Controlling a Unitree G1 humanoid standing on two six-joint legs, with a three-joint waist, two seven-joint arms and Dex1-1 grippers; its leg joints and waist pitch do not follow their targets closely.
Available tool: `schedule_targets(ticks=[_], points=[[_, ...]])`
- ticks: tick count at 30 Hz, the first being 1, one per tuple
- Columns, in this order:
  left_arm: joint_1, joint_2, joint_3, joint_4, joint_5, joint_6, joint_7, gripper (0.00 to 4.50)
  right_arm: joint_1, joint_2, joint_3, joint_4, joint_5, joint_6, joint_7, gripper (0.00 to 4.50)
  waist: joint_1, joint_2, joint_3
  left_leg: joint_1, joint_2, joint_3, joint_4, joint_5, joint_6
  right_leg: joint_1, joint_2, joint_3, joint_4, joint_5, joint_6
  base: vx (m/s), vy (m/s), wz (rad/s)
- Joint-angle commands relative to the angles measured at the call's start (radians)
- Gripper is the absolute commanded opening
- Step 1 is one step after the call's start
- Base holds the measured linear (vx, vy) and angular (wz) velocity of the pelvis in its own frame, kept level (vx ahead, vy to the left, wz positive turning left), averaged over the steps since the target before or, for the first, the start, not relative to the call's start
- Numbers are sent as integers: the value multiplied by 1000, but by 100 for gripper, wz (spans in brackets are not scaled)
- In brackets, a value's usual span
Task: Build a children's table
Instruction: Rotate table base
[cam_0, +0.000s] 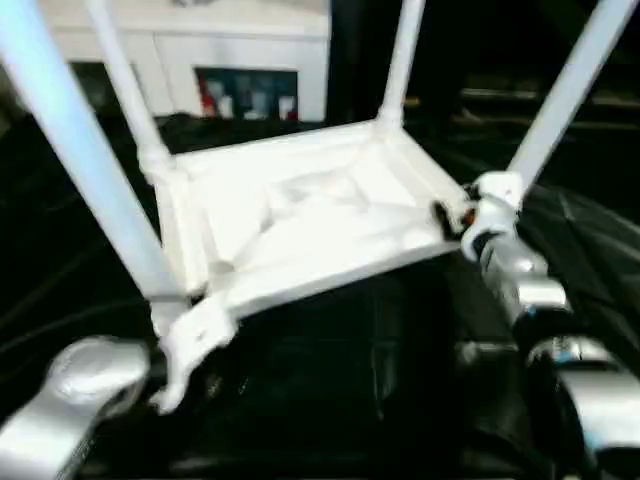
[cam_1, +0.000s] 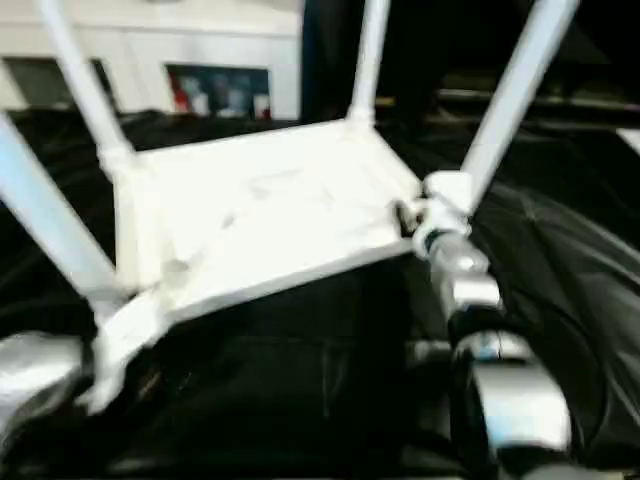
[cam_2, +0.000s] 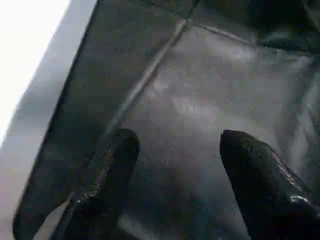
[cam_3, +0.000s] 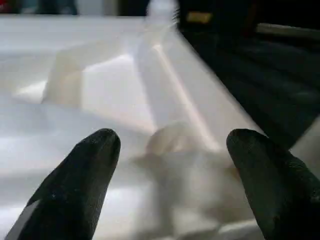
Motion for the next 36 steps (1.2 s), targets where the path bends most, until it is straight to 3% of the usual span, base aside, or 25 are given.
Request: schedule_targets(ticks=[1, 5, 6, 8, 9, 10, 13, 14, 17, 22, 23, 24, 27, 29, 34, 36], points=[[64, 55, 119, -34, -37, 13, -38, 316, 66, 7, 25, -124, 14, -15, 85, 387, -5, 12, -55, 21, 26, -14, -75, -334, -13, 36, -40, 41, -80, -286, -183, 0, 0, 0], [140, 110, 314, -1, -95, 17, -95, 316, 197, 5, 47, -300, 35, 4, 128, 387, -9, 11, -52, 29, 26, -16, -79, -375, -19, 27, -35, 43, -90, -356, -152, 0, 0, 0], [140, 110, 314, -1, -95, 17, -95, 316, 197, 5, 47, -300, 35, 4, 128, 387, -7, 16, -48, 38, 27, -16, -81, -414, -31, 18, -33, 44, -95, -393, -149, 0, 0, 0], [151, 120, 352, 11, -111, 17, -103, 316, 224, 2, 53, -328, 28, 7, 127, 387, -5, 18, -47, 38, 28, -20, -85, -436, -41, 18, -34, 45, -96, -403, -146, 0, 0, 0], [135, 106, 426, 54, -164, 30, -96, 316, 266, -10, 61, -349, -5, 16, 93, 387, -5, 28, -47, 39, 28, -22, -86, -447, -47, 16, -35, 45, -94, -404, -146, 0, 0, 0], [124, 98, 473, 92, -193, 26, -92, 316, 293, -19, 62, -352, -31, 21, 59, 387, -5, 24, -46, 41, 25, -19, -86, -456, -51, 14, -32, 45, -99, -408, -144, 0, 0, 0], [114, 98, 518, 152, -209, 13, -89, 316, 327, -30, 38, -349, -53, 35, -6, 387, -7, 23, -41, 44, 20, -22, -86, -496, -62, 16, -34, 43, -106, -460, -129, 0, 0, 0], [114, 98, 518, 152, -209, 13, -89, 316, 327, -30, 38, -349, -53, 35, -6, 387, -8, 21, -42, 49, 21, -24, -85, -513, -61, 14, -36, 43, -110, -490, -115, 0, 0, 0], [118, 112, 515, 182, -188, -16, -79, 316, 351, -37, 16, -377, -58, 66, -40, 387, -11, 20, -44, 41, 22, -29, -89, -494, -53, 22, -39, 44, -107, -483, -107, 0, 0, 0], [-5, 66, 492, 294, -149, -115, 14, 316, 372, -56, 11, -417, -73, 125, -78, 387, -15, 23, -45, 52, 19, -25, -85, -493, -53, 15, -34, 44, -111, -467, -111, 0, 0, 0], [-17, 57, 487, 296, -151, -124, 21, 316, 371, -55, 13, -416, -73, 125, -77, 387, -15, 23, -47, 44, 22, -29, -88, -473, -52, 25, -40, 44, -105, -437, -124, 0, 0, 0], [-39, 40, 480, 302, -155, -131, 31, 316, 368, -51, 16, -411, -74, 127, -75, 387, -18, 22, -47, 42, 21, -28, -87, -468, -51, 25, -39, 43, -102, -427, -128, 0, 0, 0], [-85, 0, 453, 319, -145, -147, 66, 316, 355, -40, 32, -393, -80, 126, -64, 387, -18, 23, -51, 47, 21, -24, -84, -455, -46, 23, -38, 45, -101, -392, -148, 0, 0, 0], [-98, -10, 440, 327, -144, -156, 73, 316, 352, -36, 39, -391, -84, 130, -60, 387, -17, 23, -51, 43, 22, -25, -85, -447, -44, 27, -38, 44, -98, -381, -154, 0, 0, 0], [-127, -93, 384, 248, -252, -110, 40, 316, 311, -14, 54, -345, -97, 138, -53, 387, -10, 20, -54, 44, 25, -21, -83, -418, -45, 28, -40, 46, -92, -338, -176, 0, 0, 0], [-123, -102, 376, 221, -290, -78, 29, 316, 298, -11, 59, -334, -101, 137, -52, 387, -9, 15, -56, 38, 23, -19, -82, -384, -40, 35, -38, 46, -84, -298, -178, 0, 0, 0]])
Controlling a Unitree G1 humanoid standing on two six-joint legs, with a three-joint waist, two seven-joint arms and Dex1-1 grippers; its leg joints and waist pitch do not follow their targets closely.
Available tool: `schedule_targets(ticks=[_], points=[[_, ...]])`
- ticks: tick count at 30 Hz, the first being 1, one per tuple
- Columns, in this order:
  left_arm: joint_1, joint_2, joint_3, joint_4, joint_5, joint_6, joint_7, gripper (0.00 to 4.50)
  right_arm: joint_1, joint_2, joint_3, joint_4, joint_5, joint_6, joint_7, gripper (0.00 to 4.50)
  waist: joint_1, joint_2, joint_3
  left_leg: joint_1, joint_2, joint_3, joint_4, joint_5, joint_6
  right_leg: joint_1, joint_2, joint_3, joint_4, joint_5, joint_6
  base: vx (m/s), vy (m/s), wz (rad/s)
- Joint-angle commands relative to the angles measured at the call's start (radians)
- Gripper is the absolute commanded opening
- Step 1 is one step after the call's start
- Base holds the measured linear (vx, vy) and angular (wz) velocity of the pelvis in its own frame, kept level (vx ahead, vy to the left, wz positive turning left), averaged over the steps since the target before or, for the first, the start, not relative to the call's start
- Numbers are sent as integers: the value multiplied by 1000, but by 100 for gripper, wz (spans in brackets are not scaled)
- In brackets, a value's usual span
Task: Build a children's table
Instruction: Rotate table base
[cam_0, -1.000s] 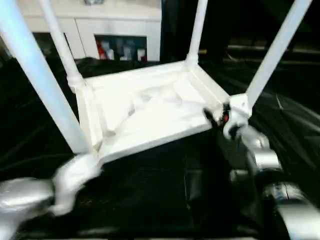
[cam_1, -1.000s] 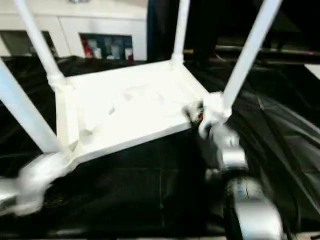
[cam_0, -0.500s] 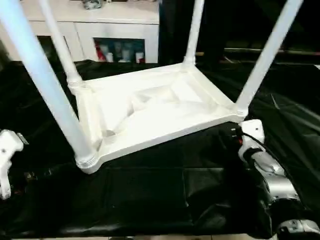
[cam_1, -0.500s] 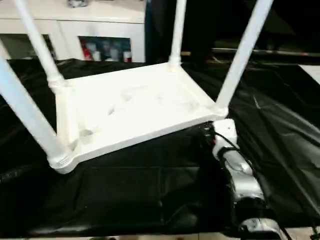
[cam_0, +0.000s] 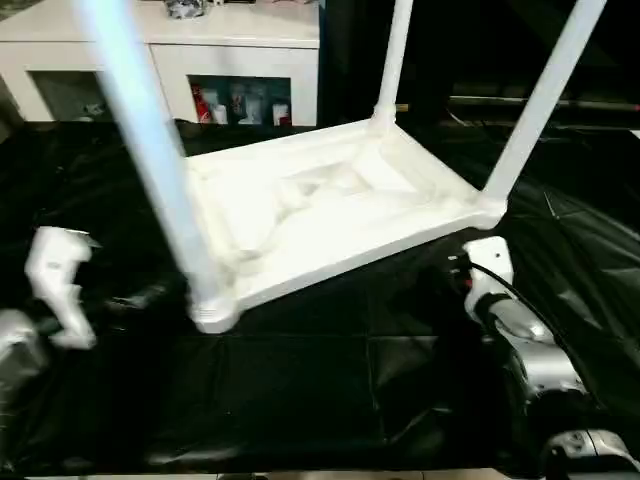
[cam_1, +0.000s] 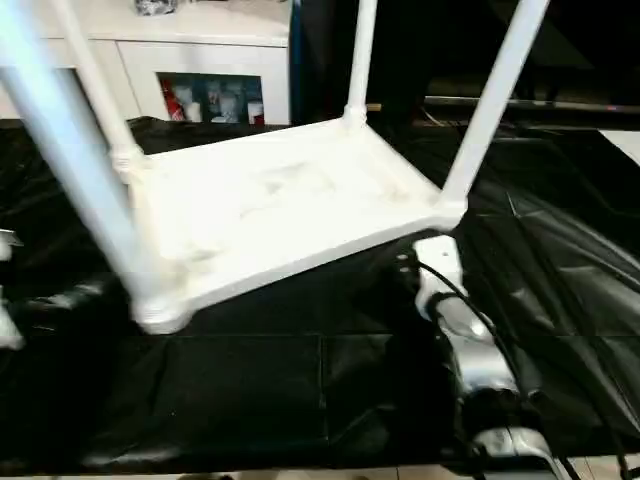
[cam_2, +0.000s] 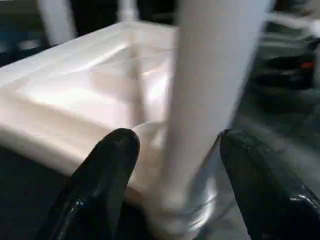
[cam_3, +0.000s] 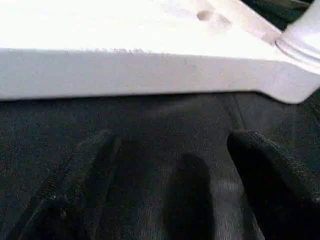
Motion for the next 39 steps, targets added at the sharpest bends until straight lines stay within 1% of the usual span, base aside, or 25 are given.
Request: schedule_targets(ticks=[1, 2, 5, 8, 10, 11, 13, 14, 15, 17, 18, 19, 20, 21, 22, 23, 24, 25, 28, 30, 34, 35, 36, 38, 39], points=[[-10, -2, -5, -43, -40, 34, -13, 316, -16, -2, 5, 20, -12, 9, 5, 387, -2, 7, -57, 19, 20, -16, -81, -379, -36, 24, -43, 42, -82, -301, -175, 0, 0, 0], [-15, -10, -28, -43, -42, 43, -14, 316, -32, -1, 13, 34, -18, 8, 7, 387, -1, 5, -58, 19, 19, -15, -79, -363, -30, 25, -45, 43, -82, -302, -173, 0, 0, 0], [-20, -13, -56, -33, -30, 49, -12, 316, -48, 0, 15, 51, -20, 5, 8, 387, -1, 6, -60, 17, 19, -15, -77, -336, -29, 26, -43, 43, -79, -290, -168, 0, 0, 0], [-37, -22, -82, -25, -21, 59, 9, 316, -63, 1, 13, 73, -24, -2, 10, 387, 1, 8, -61, 20, 19, -13, -75, -327, -31, 25, -42, 43, -77, -275, -172, 0, 0, 0], [-87, -39, -121, 29, 41, 16, 49, 316, -76, 4, 15, 88, -27, -5, 8, 387, 5, 7, -60, 20, 19, -13, -76, -328, -31, 24, -40, 44, -79, -276, -166, 0, 0, 0], [-94, -43, -125, 36, 49, 10, 57, 316, -77, 5, 16, 90, -28, -5, 8, 387, 6, 9, -60, 23, 19, -12, -76, -333, -32, 23, -39, 44, -81, -281, -163, 0, 0, 0], [-142, -77, -160, 69, 76, -19, 85, 316, -103, 13, 27, 129, -37, -17, 7, 387, 5, 9, -61, 20, 18, -14, -77, -334, -40, 27, -43, 43, -80, -285, -165, 0, 0, 0], [-158, -93, -168, 71, 72, -18, 90, 316, -115, 17, 30, 144, -40, -22, 7, 387, 6, 9, -62, 21, 19, -14, -75, -334, -45, 27, -45, 43, -79, -281, -167, 0, 0, 0], [-181, -124, -197, 40, 39, 6, 76, 316, -144, 28, 33, 181, -41, -32, 9, 387, 4, 8, -63, 16, 19, -15, -75, -325, -46, 31, -47, 43, -76, -272, -173, 0, 0, 0], [-187, -131, -207, 28, 27, 14, 69, 316, -154, 31, 33, 194, -43, -36, 10, 387, 7, 5, -64, 20, 19, -13, -73, -323, -42, 28, -48, 44, -76, -272, -175, 0, 0, 0], [-193, -147, -232, -13, -11, 46, 51, 316, -174, 37, 36, 221, -47, -42, 15, 387, 6, 5, -65, 15, 19, -13, -73, -311, -41, 32, -47, 43, -72, -259, -181, 0, 0, 0], [-195, -154, -248, -40, -35, 68, 39, 316, -185, 41, 39, 237, -49, -45, 17, 387, 7, 5, -67, 17, 19, -12, -70, -303, -40, 31, -48, 43, -72, -248, -187, 0, 0, 0], [-193, -158, -277, -86, -77, 109, 14, 316, -202, 47, 43, 262, -54, -48, 20, 387, 7, 2, -68, 14, 19, -12, -69, -282, -34, 33, -47, 43, -67, -222, -197, 0, 0, 0], [-192, -157, -304, -121, -112, 146, -10, 316, -217, 52, 46, 285, -57, -51, 23, 387, 8, 4, -69, 14, 20, -11, -68, -265, -29, 31, -45, 42, -64, -196, -209, 0, 0, 0], [-191, -156, -323, -138, -121, 157, -22, 316, -226, 56, 48, 300, -58, -53, 26, 387, 8, 2, -69, 10, 18, -10, -67, -247, -24, 35, -42, 41, -61, -169, -210, 0, 0, 0], [-191, -155, -330, -144, -124, 161, -26, 316, -229, 58, 49, 306, -59, -54, 26, 387, 7, 4, -69, 11, 19, -10, -67, -246, -23, 34, -42, 41, -60, -165, -212, 0, 0, 0], [-192, -157, -364, -167, -134, 176, -41, 316, -247, 66, 55, 340, -64, -60, 33, 387, 3, -4, -68, 6, 18, -10, -67, -238, -20, 39, -43, 41, -60, -161, -212, 0, 0, 0], [-192, -157, -364, -167, -134, 176, -41, 316, -247, 66, 55, 340, -64, -60, 33, 387, 2, -1, -69, 6, 18, -10, -66, -236, -20, 39, -44, 41, -58, -160, -214, 0, 0, 0], [-211, -184, -401, -187, -156, 196, -41, 316, -270, 87, 68, 382, -76, -69, 55, 387, -10, -6, -67, 5, 17, -8, -65, -238, -16, 39, -43, 43, -62, -179, -211, 0, 0, 0], [-229, -202, -420, -186, -151, 199, -32, 316, -280, 100, 72, 396, -76, -78, 64, 387, -15, -7, -65, 6, 18, -9, -65, -254, -18, 39, -44, 43, -66, -218, -204, 0, 0, 0], [-260, -236, -450, -167, -134, 192, -11, 316, -291, 115, 74, 409, -80, -86, 66, 387, -16, -8, -62, 10, 18, -9, -65, -274, -25, 36, -43, 44, -71, -261, -189, 0, 0, 0], [-279, -252, -472, -153, -122, 184, -4, 316, -296, 122, 73, 417, -82, -90, 69, 387, -18, -12, -62, 7, 18, -9, -66, -278, -26, 37, -44, 44, -73, -289, -178, 0, 0, 0], [-302, -275, -500, -131, -111, 169, -2, 316, -303, 133, 74, 429, -82, -97, 92, 387, -20, -9, -62, 10, 18, -9, -65, -287, -28, 34, -44, 44, -75, -300, -176, 0, 0, 0], [-309, -282, -507, -125, -109, 167, -2, 316, -304, 137, 75, 432, -81, -99, 101, 387, -22, -11, -61, 8, 18, -10, -66, -296, -30, 36, -43, 43, -76, -311, -172, 0, 0, 0], [-333, -312, -527, -107, -103, 163, 0, 316, -303, 151, 84, 429, -81, -107, 122, 387, -26, -10, -62, 6, 18, -11, -67, -293, -30, 36, -43, 43, -76, -301, -173, 0, 0, 0]])
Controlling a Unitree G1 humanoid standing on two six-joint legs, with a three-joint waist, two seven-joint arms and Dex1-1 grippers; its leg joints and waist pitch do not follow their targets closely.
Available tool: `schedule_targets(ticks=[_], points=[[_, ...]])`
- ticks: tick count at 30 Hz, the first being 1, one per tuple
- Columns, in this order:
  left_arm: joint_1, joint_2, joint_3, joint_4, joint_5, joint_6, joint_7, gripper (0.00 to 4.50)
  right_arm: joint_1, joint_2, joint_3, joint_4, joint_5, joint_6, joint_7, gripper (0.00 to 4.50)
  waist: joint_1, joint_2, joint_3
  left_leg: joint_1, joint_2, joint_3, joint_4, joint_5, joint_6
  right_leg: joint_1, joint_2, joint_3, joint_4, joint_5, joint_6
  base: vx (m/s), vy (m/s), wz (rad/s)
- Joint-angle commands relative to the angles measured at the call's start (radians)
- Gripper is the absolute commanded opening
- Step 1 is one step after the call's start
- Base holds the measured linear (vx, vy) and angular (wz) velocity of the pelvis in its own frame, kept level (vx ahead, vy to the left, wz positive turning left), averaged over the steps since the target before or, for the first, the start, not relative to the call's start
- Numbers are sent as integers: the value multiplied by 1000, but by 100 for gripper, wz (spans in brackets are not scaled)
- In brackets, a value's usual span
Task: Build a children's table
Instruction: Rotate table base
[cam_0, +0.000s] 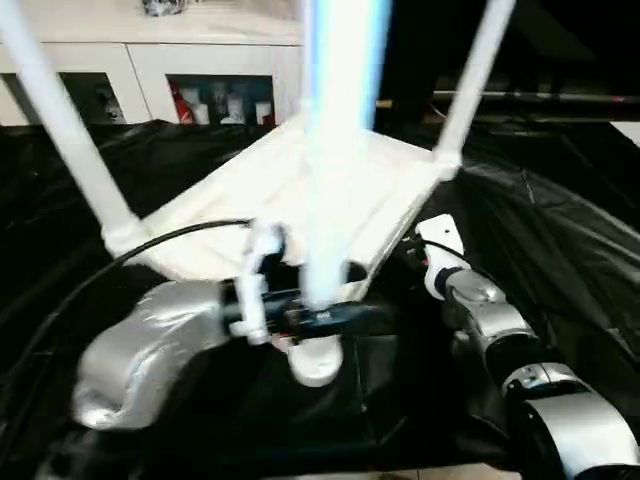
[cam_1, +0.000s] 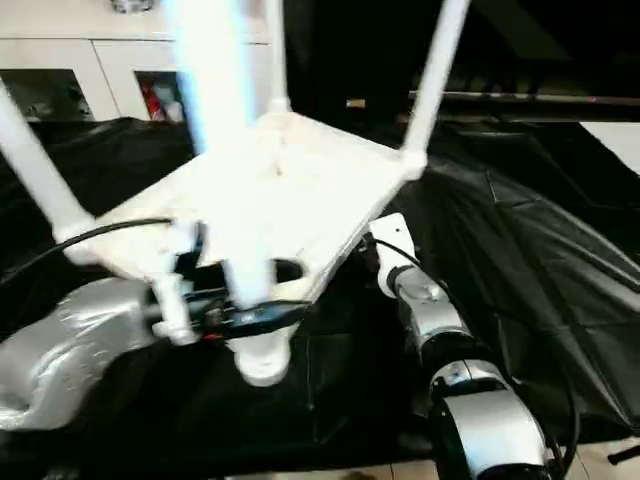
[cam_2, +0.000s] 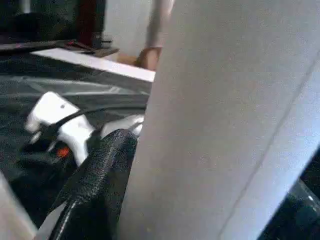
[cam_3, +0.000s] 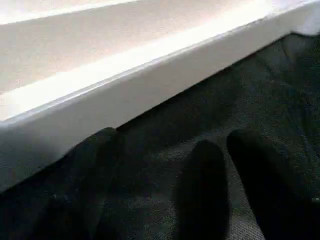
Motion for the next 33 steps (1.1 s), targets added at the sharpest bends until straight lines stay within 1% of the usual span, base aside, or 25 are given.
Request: schedule_targets(ticks=[1, 3, 4, 6, 7, 9, 10, 11, 12, 13, 14, 15, 16, 17, 18, 20, 21, 22, 23, 24, 25, 28, 29, 30, 33], points=[[-39, -36, -44, 19, 16, -15, 11, 316, -19, 55, 35, 5, -5, -23, 70, 387, 7, -3, -63, 7, 14, -12, -66, -296, -23, 43, -49, 40, -85, -299, -172, 0, 0, 0], [-51, -51, -54, 30, 22, -18, 15, 316, -18, 65, 37, 4, 0, -29, 90, 387, 3, -5, -64, 3, 14, -14, -67, -290, -21, 47, -51, 39, -83, -294, -176, 0, 0, 0], [-59, -62, -63, 39, 30, -27, 19, 316, -16, 72, 40, 1, 3, -29, 105, 387, 0, -3, -64, -2, 14, -16, -67, -283, -18, 51, -51, 38, -81, -290, -176, 0, 0, 0], [-75, -89, -78, 62, 44, -40, 31, 316, -10, 93, 45, -13, 17, -32, 159, 387, -4, -6, -64, -8, 13, -18, -68, -277, -12, 55, -52, 36, -84, -314, -166, 0, 0, 0], [-85, -101, -94, 81, 66, -61, 41, 316, -8, 106, 53, -18, 17, -34, 190, 387, -4, -5, -65, -8, 13, -19, -68, -271, -11, 56, -53, 36, -84, -311, -166, 0, 0, 0], [-91, -106, -104, 97, 81, -76, 46, 316, -9, 111, 59, -16, 12, -38, 206, 387, -3, -5, -66, -2, 15, -17, -66, -266, -6, 51, -52, 37, -84, -285, -178, 0, 0, 0], [-108, -113, -111, 139, 125, -102, 77, 316, -13, 114, 62, -8, 3, -43, 197, 387, -3, -2, -66, -1, 14, -16, -65, -263, -2, 50, -52, 38, -83, -265, -192, 0, 0, 0], [-123, -116, -111, 177, 165, -128, 106, 316, -17, 116, 59, -1, 1, -45, 188, 387, -3, -2, -66, 2, 15, -16, -65, -264, 3, 48, -50, 38, -86, -263, -195, 0, 0, 0], [-130, -113, -110, 198, 188, -144, 119, 316, -20, 117, 55, 3, 2, -44, 183, 387, 0, 1, -65, 8, 16, -15, -65, -274, 4, 45, -51, 38, -87, -266, -202, 0, 0, 0], [-132, -112, -111, 205, 195, -149, 122, 316, -20, 116, 53, 4, 3, -44, 182, 387, -1, 0, -64, 6, 16, -16, -66, -281, 2, 47, -51, 37, -86, -270, -204, 0, 0, 0], [-138, -107, -112, 220, 211, -158, 130, 316, -22, 115, 48, 6, 5, -44, 187, 387, -2, -3, -64, 6, 16, -18, -68, -294, -1, 48, -51, 35, -87, -294, -198, 0, 0, 0], [-143, -100, -112, 241, 233, -173, 144, 316, -21, 114, 44, 3, 11, -44, 213, 387, -1, -2, -64, 8, 16, -18, -68, -300, -1, 46, -51, 36, -89, -305, -195, 0, 0, 0], [-145, -93, -110, 256, 249, -186, 150, 316, -21, 111, 46, 3, 5, -47, 205, 387, 1, -5, -64, 12, 18, -17, -67, -305, 0, 43, -54, 37, -90, -313, -195, 0, 0, 0], [-147, -87, -109, 265, 261, -194, 155, 316, -22, 108, 47, 5, -2, -49, 189, 387, 1, -3, -63, 11, 18, -17, -67, -305, 0, 42, -53, 38, -90, -314, -196, 0, 0, 0], [-148, -76, -103, 279, 277, -203, 167, 316, -28, 98, 47, 13, -19, -51, 134, 387, 2, -4, -63, 9, 17, -19, -69, -299, -3, 44, -53, 37, -88, -316, -192, 0, 0, 0], [-149, -65, -96, 292, 291, -210, 180, 316, -35, 87, 43, 22, -34, -56, 75, 387, 4, -2, -65, 14, 18, -18, -68, -294, -10, 38, -54, 37, -89, -313, -193, 0, 0, 0], [-149, -56, -95, 302, 301, -221, 179, 316, -39, 83, 34, 26, -32, -56, 57, 387, 4, -4, -65, 15, 18, -17, -67, -296, -11, 37, -53, 37, -88, -313, -194, 0, 0, 0], [-145, -36, -99, 308, 314, -230, 170, 316, -44, 78, 18, 27, -20, -55, 48, 387, 7, -2, -64, 17, 18, -17, -68, -304, -14, 36, -52, 37, -88, -320, -193, 0, 0, 0], [-133, 4, -113, 311, 340, -241, 154, 316, -50, 68, -2, 26, -5, -57, 37, 387, 9, -3, -64, 17, 18, -17, -68, -306, -14, 35, -53, 37, -88, -320, -191, 0, 0, 0], [-128, 18, -118, 313, 352, -246, 148, 316, -51, 64, -8, 25, -2, -58, 34, 387, 11, -1, -63, 15, 19, -19, -71, -311, -17, 36, -52, 37, -86, -324, -177, 0, 0, 0], [-121, 39, -126, 317, 366, -249, 139, 316, -52, 60, -15, 22, 4, -59, 35, 387, 12, -3, -63, 17, 19, -17, -70, -313, -18, 34, -52, 37, -87, -322, -177, 0, 0, 0], [-96, 87, -125, 342, 396, -270, 129, 316, -49, 40, -31, 4, 22, -67, 58, 387, 17, 0, -66, 14, 18, -16, -70, -293, -19, 36, -51, 39, -82, -282, -181, 0, 0, 0], [-88, 97, -121, 342, 394, -273, 120, 316, -47, 34, -36, -4, 31, -69, 74, 387, 19, -3, -68, 13, 18, -16, -69, -283, -15, 38, -53, 39, -79, -264, -188, 0, 0, 0], [-70, 113, -108, 317, 368, -259, 93, 316, -35, 16, -41, -26, 45, -74, 117, 387, 21, -5, -68, 12, 18, -14, -68, -274, -11, 38, -54, 39, -79, -254, -195, 0, 0, 0], [-55, 141, -120, 288, 346, -238, 47, 316, -13, -14, -35, -58, 46, -77, 179, 387, 27, -4, -69, 11, 20, -14, -68, -248, -1, 41, -54, 39, -74, -211, -211, 0, 0, 0]])
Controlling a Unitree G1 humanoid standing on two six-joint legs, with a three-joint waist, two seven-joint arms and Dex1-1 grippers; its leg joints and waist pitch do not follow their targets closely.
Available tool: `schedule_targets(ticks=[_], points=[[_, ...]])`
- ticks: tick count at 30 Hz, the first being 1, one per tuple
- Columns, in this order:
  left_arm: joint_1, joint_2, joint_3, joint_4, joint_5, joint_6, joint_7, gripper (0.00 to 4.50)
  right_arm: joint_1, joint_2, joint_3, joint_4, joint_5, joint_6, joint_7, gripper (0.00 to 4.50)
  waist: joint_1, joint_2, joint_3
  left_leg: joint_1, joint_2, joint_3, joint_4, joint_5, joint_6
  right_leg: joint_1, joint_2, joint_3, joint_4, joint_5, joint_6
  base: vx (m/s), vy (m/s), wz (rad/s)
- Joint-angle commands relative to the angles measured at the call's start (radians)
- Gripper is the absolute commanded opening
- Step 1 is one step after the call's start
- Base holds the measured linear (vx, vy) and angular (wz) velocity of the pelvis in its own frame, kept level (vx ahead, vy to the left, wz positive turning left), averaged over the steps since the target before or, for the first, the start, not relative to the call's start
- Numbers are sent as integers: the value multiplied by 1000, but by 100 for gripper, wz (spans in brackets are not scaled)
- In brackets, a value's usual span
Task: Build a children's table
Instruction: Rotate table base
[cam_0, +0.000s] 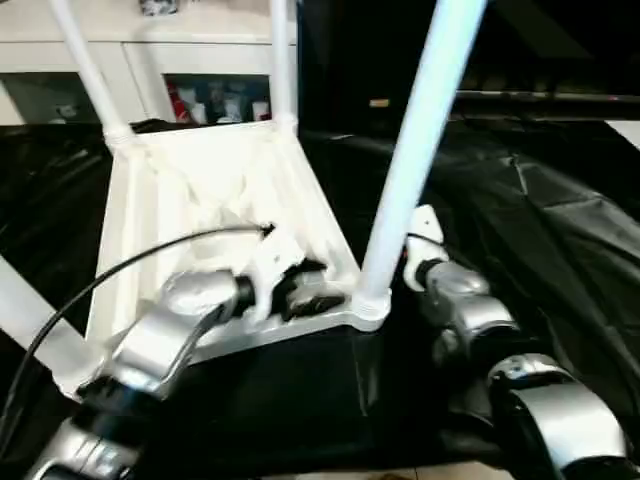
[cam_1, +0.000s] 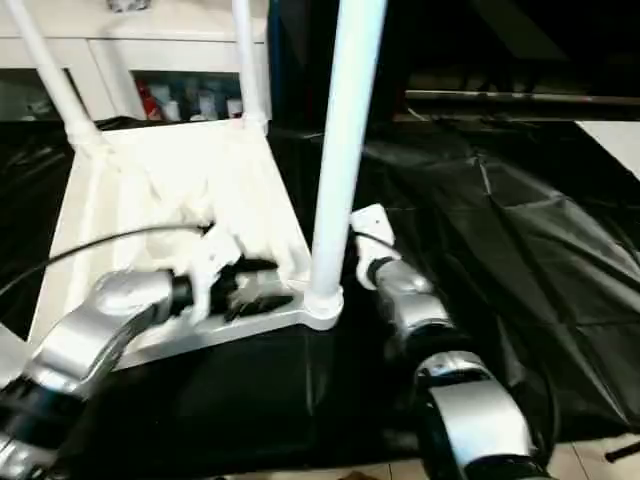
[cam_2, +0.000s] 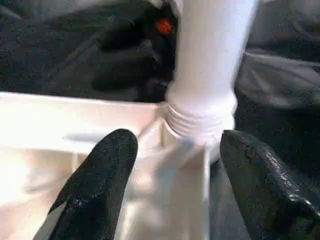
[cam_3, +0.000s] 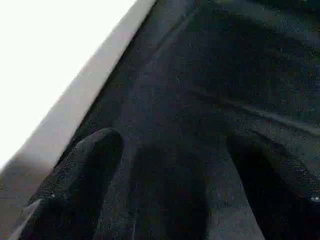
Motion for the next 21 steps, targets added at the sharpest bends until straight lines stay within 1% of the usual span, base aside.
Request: schedule_targets(ticks=[1, 2, 3, 4, 5, 6, 7, 8, 9, 10, 11, 12, 13, 14, 15, 16, 17, 18, 19, 20, 21], points=[[5, 20, -5, -35, -18, 14, -35, 316, 17, -27, -3, -42, 5, -12, 48, 387, 7, -5, -70, 12, 19, -7, -66, -245, 2, 45, -53, 43, -73, -209, -206, 0, 0, 0], [3, 21, -10, -26, -15, 13, -39, 301, 30, -44, 8, -56, -2, -8, 78, 387, 9, -4, -69, 11, 19, -7, -67, -239, 5, 46, -53, 43, -71, -206, -210, 0, 0, 0], [-6, 15, -17, 3, -5, 7, -40, 301, 58, -82, 33, -89, -18, -8, 142, 387, 14, -1, -67, 14, 19, -5, -66, -245, 8, 45, -50, 43, -76, -208, -203, 0, 0, 0], [-11, 10, -20, 19, 1, 0, -39, 290, 71, -100, 44, -104, -25, -9, 172, 387, 16, -2, -67, 15, 19, -4, -65, -245, 8, 45, -51, 44, -76, -209, -203, 0, 0, 0], [-11, 10, -20, 19, 1, 0, -39, 290, 71, -100, 44, -104, -25, -9, 172, 387, 23, -4, -69, 15, 18, -4, -65, -240, 8, 46, -51, 43, -76, -211, -202, 0, 0, 0], [-19, 5, -25, 29, 5, 5, -38, 280, 82, -115, 54, -120, -29, -1, 195, 387, 24, -1, -68, 15, 18, -3, -65, -243, 7, 45, -51, 44, -77, -214, -201, 0, 0, 0], [-26, -1, -33, 25, -4, 24, -52, 272, 100, -143, 67, -148, -39, 4, 220, 387, 26, -6, -67, 12, 18, -4, -66, -245, 4, 49, -53, 43, -79, -236, -197, 0, 0, 0], [-29, -6, -38, 20, -9, 40, -65, 263, 115, -163, 77, -171, -44, 9, 240, 387, 26, -6, -67, 12, 18, -4, -66, -245, 4, 49, -53, 43, -79, -236, -197, 0, 0, 0], [-36, -11, -50, 19, -5, 56, -68, 252, 132, -189, 88, -200, -53, 17, 263, 387, 26, -1, -66, 14, 18, -5, -66, -253, 3, 48, -52, 44, -83, -250, -189, 0, 0, 0], [-36, -11, -50, 19, -5, 56, -68, 245, 132, -189, 88, -200, -53, 17, 263, 387, 26, -1, -66, 14, 18, -5, -66, -253, 3, 48, -52, 44, -83, -250, -189, 0, 0, 0], [-49, -17, -71, 32, 23, 68, -56, 232, 160, -224, 103, -252, -65, 33, 287, 387, 25, -2, -66, 11, 17, -6, -66, -255, 5, 50, -52, 44, -84, -256, -188, 0, 0, 0], [-56, -22, -85, 46, 46, 67, -44, 232, 179, -240, 108, -287, -67, 45, 301, 387, 25, 0, -65, 12, 16, -6, -66, -260, 5, 49, -51, 44, -86, -265, -184, 0, 0, 0], [-61, -27, -95, 60, 66, 61, -30, 232, 194, -249, 109, -318, -64, 56, 312, 387, 26, 2, -65, 12, 16, -8, -66, -264, 6, 51, -51, 43, -88, -280, -173, 0, 0, 0], [-66, -30, -105, 70, 84, 58, -19, 202, 209, -255, 109, -346, -59, 68, 323, 387, 24, -1, -63, 12, 15, -7, -66, -270, 9, 50, -49, 43, -92, -293, -164, 0, 0, 0], [-69, -30, -117, 78, 101, 56, -12, 195, 224, -261, 108, -376, -52, 80, 337, 387, 23, -5, -64, 10, 14, -9, -66, -276, 10, 51, -51, 42, -93, -320, -153, 0, 0, 0], [-70, -28, -124, 82, 111, 53, -11, 192, 233, -263, 109, -393, -50, 87, 344, 387, 22, -5, -64, 7, 15, -11, -67, -273, 10, 54, -51, 41, -93, -322, -149, 0, 0, 0], [-72, -24, -135, 86, 126, 52, -10, 192, 247, -267, 110, -420, -47, 98, 353, 387, 21, 2, -65, 6, 15, -13, -67, -271, 9, 54, -52, 41, -91, -320, -149, 0, 0, 0], [-74, -17, -146, 89, 144, 59, -10, 183, 274, -274, 114, -473, -40, 120, 363, 387, 19, 3, -65, 11, 15, -12, -67, -280, 11, 50, -49, 41, -95, -316, -149, 0, 0, 0], [-74, -17, -146, 89, 144, 59, -10, 156, 274, -274, 114, -473, -40, 120, 363, 387, 19, 1, -66, 11, 15, -12, -66, -277, 12, 49, -49, 42, -95, -307, -152, 0, 0, 0], [-74, -16, -146, 89, 146, 61, -9, 156, 278, -276, 114, -483, -38, 124, 363, 387, 19, 1, -67, 11, 16, -12, -66, -274, 13, 49, -50, 42, -93, -297, -159, 0, 0, 0], [-79, -3, -160, 94, 164, 65, -7, 147, 294, -282, 119, -513, -38, 137, 368, 387, 18, 3, -67, 11, 16, -11, -66, -272, 14, 49, -49, 41, -92, -282, -175, 0, 0, 0]])
